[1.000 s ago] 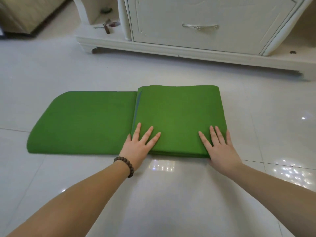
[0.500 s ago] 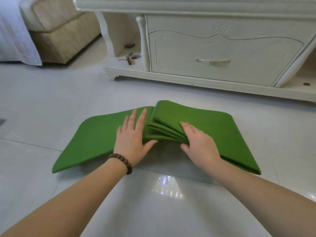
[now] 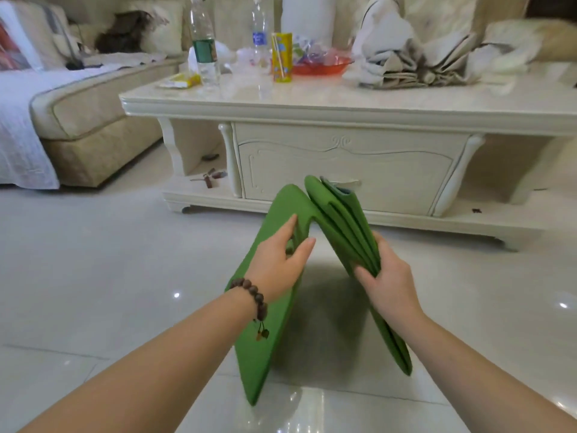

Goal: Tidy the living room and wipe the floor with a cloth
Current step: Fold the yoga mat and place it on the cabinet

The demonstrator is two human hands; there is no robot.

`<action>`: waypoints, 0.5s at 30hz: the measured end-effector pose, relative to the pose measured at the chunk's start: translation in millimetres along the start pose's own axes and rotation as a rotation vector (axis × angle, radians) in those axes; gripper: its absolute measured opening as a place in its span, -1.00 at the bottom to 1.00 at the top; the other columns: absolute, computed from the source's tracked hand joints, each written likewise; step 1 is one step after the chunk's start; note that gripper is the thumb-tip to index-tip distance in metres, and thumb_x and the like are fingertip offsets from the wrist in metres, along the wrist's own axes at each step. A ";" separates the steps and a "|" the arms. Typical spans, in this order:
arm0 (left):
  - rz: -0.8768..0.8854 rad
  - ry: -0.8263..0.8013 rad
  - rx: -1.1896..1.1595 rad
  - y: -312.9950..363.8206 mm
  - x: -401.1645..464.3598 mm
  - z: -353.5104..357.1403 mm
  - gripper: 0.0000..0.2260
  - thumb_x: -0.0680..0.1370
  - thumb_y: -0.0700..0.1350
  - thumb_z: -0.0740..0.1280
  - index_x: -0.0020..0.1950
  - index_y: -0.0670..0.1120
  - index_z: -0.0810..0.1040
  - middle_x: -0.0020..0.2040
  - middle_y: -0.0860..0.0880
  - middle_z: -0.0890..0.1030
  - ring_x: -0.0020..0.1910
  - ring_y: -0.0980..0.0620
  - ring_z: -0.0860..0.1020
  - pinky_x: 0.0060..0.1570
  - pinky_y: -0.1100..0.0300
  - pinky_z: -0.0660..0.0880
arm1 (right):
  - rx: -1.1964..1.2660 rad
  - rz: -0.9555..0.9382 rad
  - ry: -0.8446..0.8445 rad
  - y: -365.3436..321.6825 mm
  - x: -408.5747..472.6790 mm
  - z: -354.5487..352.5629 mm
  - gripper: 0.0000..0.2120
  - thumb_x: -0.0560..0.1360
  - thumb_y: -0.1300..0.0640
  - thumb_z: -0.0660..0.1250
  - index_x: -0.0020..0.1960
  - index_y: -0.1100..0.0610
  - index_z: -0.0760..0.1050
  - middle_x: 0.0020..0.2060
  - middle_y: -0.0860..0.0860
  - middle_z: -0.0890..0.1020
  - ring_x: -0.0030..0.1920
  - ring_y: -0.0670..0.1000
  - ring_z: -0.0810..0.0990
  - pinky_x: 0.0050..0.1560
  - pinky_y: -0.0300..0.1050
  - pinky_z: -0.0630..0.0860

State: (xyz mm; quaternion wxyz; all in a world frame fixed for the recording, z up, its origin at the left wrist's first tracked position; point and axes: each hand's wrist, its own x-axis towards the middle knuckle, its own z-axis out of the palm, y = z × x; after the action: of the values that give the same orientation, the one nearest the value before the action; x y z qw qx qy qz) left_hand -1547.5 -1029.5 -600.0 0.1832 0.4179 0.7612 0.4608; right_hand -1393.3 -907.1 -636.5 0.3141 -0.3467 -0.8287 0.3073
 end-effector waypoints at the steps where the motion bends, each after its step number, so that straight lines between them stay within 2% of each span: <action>1: 0.010 -0.042 -0.048 13.0 4.4 7.8 -0.42 0.59 0.02 0.27 0.56 0.06 0.11 0.43 -0.01 0.39 0.30 0.08 0.43 0.33 0.01 0.41 | 0.029 0.003 0.002 2.6 0.9 -9.1 -0.44 0.46 0.17 0.40 0.41 0.03 0.30 0.13 -0.03 0.56 0.14 0.04 0.53 0.05 -0.23 0.37; 4: -0.008 -0.152 -0.221 44.8 11.8 29.5 -0.33 0.52 -0.10 0.26 0.56 0.13 0.04 0.43 0.03 0.38 0.22 0.06 0.48 0.25 -0.08 0.47 | 0.142 0.033 -0.052 6.6 -2.8 -30.0 -0.35 0.43 -0.04 0.43 0.43 -0.06 0.21 0.15 -0.14 0.51 0.17 -0.05 0.51 0.09 -0.25 0.39; 7: -0.042 -0.260 -0.330 59.2 13.2 53.0 -0.21 0.38 -0.13 0.22 0.57 0.17 -0.01 0.19 0.15 0.51 0.01 -0.06 0.56 0.09 -0.14 0.54 | 0.214 0.097 -0.056 9.9 -9.8 -29.1 -0.05 0.16 -0.24 0.52 0.42 -0.18 0.12 0.26 -0.20 0.47 0.26 -0.13 0.46 0.24 -0.12 0.42; 8: -0.044 -0.288 -0.346 62.1 13.3 60.0 -0.20 0.39 -0.17 0.21 0.57 0.16 -0.05 0.12 0.21 0.50 0.01 -0.07 0.56 0.06 -0.07 0.54 | 0.218 0.131 -0.038 11.3 -11.6 -24.9 0.02 0.10 -0.26 0.53 0.44 -0.20 0.09 0.28 -0.21 0.45 0.28 -0.14 0.44 0.26 -0.09 0.43; 9: -0.044 -0.304 -0.366 64.2 14.1 66.0 -0.21 0.44 -0.24 0.21 0.57 0.15 -0.09 0.12 0.26 0.46 0.10 -0.04 0.55 0.10 -0.03 0.52 | 0.223 0.155 -0.008 13.1 -12.4 -21.1 0.06 0.10 -0.26 0.54 0.46 -0.20 0.06 0.28 -0.22 0.44 0.29 -0.15 0.43 0.26 -0.07 0.45; 11: -0.040 -0.329 -0.375 67.5 14.0 70.1 -0.23 0.51 -0.36 0.18 0.56 0.12 -0.12 0.30 0.22 0.38 0.26 0.07 0.44 0.29 -0.03 0.44 | 0.205 0.186 0.069 19.1 -10.7 -17.0 0.00 0.18 -0.16 0.54 0.47 -0.17 0.06 0.25 -0.17 0.48 0.24 -0.12 0.48 0.20 -0.03 0.52; 12: -0.003 -0.326 -0.317 68.8 13.8 68.0 -0.22 0.52 -0.37 0.19 0.56 0.11 -0.14 0.43 0.15 0.29 0.33 0.08 0.37 0.34 -0.05 0.39 | 0.191 0.199 0.102 21.5 -9.2 -17.9 -0.07 0.23 -0.09 0.52 0.46 -0.14 0.09 0.22 -0.13 0.51 0.20 -0.09 0.52 0.16 -0.01 0.54; 13: 0.078 -0.282 -0.153 69.8 13.4 63.4 -0.19 0.51 -0.33 0.23 0.56 0.12 -0.18 0.53 0.08 0.15 0.41 0.06 0.29 0.37 -0.06 0.36 | 0.183 0.207 0.115 24.1 -7.2 -19.7 -0.13 0.27 -0.03 0.50 0.45 -0.11 0.12 0.17 -0.10 0.55 0.15 -0.06 0.55 0.12 -0.01 0.55; 15: 0.379 -0.106 0.423 69.6 14.5 54.7 -0.07 0.47 -0.21 0.34 0.53 0.17 -0.31 0.58 0.01 -0.16 0.55 -0.05 -0.01 0.43 -0.15 0.23 | 0.156 0.195 0.091 26.1 -3.5 -24.4 -0.23 0.30 0.07 0.47 0.41 -0.08 0.18 0.07 -0.08 0.59 0.06 -0.03 0.58 0.03 -0.05 0.57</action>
State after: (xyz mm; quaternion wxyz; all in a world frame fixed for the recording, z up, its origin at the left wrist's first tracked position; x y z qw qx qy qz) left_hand -1487.2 -972.2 -566.7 0.0420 0.6052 0.7380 0.2957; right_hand -1363.5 -887.7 -641.5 0.3459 -0.4136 -0.7497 0.3837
